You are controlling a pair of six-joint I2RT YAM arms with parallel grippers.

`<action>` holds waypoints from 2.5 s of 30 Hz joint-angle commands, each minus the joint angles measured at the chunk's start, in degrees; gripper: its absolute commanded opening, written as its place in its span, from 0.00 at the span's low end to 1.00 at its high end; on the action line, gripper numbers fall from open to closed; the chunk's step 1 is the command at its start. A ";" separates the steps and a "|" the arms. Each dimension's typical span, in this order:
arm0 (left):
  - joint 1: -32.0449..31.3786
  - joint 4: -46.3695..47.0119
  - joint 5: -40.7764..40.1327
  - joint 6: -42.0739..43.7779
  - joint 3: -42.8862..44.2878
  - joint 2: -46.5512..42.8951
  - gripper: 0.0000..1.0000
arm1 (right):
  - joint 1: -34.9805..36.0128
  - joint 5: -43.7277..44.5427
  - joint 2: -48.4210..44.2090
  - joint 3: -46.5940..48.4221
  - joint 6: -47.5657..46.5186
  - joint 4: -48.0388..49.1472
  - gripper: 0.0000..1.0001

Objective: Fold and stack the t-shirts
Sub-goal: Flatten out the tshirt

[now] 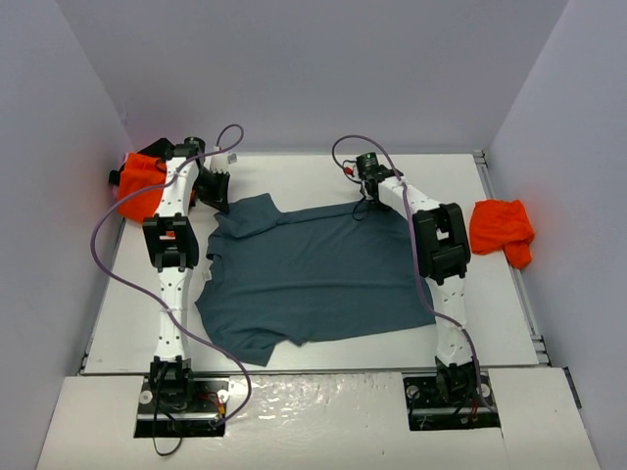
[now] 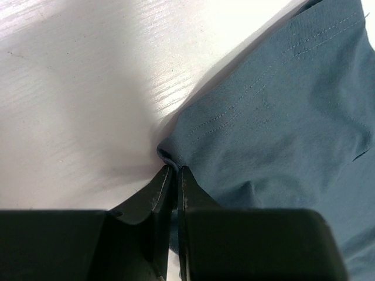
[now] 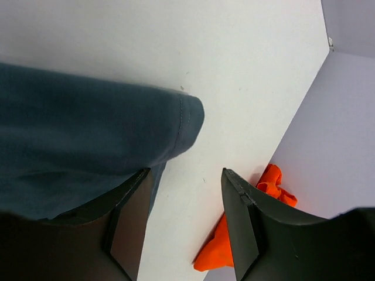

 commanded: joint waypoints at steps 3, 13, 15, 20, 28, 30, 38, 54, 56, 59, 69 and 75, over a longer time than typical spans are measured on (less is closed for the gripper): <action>-0.43 -1.71 -1.23 1.53 0.35 -5.71 0.00 | -0.22 1.32 2.56 3.05 -1.57 2.24 0.42; -0.48 -1.80 -1.72 1.62 0.86 -4.89 0.00 | 0.02 0.79 1.49 0.39 -0.96 2.74 0.43; -0.50 -1.80 -1.92 1.71 0.87 -4.94 0.00 | 0.23 1.10 0.67 -0.64 -0.96 2.96 0.43; -0.50 -1.90 -2.19 1.82 0.86 -5.10 0.00 | 0.79 1.26 -1.75 -2.39 -0.89 3.39 0.45; -0.41 -2.07 -2.52 2.23 0.18 -5.54 0.00 | 2.05 2.11 -2.55 -5.59 -1.49 3.48 0.47; -0.41 -1.95 -2.56 2.24 0.09 -5.56 0.00 | 2.03 1.44 -2.89 -6.56 -1.32 3.64 0.47; -0.50 -1.92 -3.09 2.24 0.15 -5.47 0.00 | 1.80 -0.91 -5.96 -7.62 -1.64 4.88 0.48; -0.85 -1.99 -4.08 2.94 -0.97 -6.14 0.00 | 1.01 5.79 0.76 0.49 -0.94 14.17 0.43; -0.85 -1.89 -4.11 2.85 -0.90 -6.17 0.00 | 0.92 7.21 0.49 2.06 -1.23 15.47 0.45; -0.94 -1.95 -4.11 2.92 -0.74 -6.11 0.00 | 0.36 8.97 0.69 3.66 -2.90 19.93 0.45; -0.94 -2.15 -4.02 3.08 -0.55 -5.65 0.00 | 0.18 9.20 -0.47 3.75 -2.67 22.20 0.48; -1.04 -2.29 -4.06 3.10 -0.18 -5.26 0.00 | 0.67 4.63 -7.20 -5.98 -1.46 19.55 0.48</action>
